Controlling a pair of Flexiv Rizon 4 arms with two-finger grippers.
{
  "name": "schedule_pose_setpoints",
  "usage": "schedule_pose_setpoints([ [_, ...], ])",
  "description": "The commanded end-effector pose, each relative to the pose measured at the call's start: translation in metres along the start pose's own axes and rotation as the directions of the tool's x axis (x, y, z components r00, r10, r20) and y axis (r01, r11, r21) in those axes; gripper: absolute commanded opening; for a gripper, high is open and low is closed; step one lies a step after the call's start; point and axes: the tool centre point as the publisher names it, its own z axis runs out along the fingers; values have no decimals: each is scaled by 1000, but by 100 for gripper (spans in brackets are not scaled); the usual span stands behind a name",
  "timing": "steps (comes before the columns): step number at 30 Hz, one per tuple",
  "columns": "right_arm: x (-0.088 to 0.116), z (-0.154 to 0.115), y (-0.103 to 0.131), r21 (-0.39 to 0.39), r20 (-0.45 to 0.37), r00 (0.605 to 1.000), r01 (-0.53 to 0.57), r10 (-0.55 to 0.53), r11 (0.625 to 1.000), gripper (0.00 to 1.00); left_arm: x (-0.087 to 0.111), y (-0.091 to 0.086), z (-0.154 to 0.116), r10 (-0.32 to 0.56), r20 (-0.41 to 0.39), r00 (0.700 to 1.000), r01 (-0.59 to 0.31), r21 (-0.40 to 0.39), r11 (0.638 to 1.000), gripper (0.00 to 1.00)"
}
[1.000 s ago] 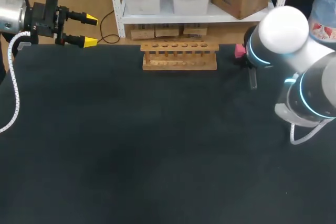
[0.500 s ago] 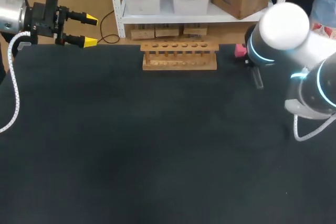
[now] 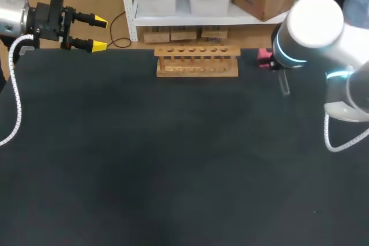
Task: Grasp the test tube, adjust it, and insert it.
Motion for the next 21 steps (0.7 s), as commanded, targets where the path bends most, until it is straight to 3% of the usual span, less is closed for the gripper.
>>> schedule_pose_setpoints([
  [1, 10, -40, -3, 9, 17, 1000, -6, 6, 1000, 0, 0, 1, 0, 1, 0, 1000, -1, 1, 1000, 100],
  [12, 14, -102, 4, 41, 47, 999, -28, 26, 999, 0, 0, 1, 0, 1, 0, 1000, -1, 1, 1000, 100],
  [21, 14, -132, 33, 42, 63, 997, -50, 47, 998, 0, 0, 1, 0, 1, 0, 1000, -1, 1, 1000, 100],
])
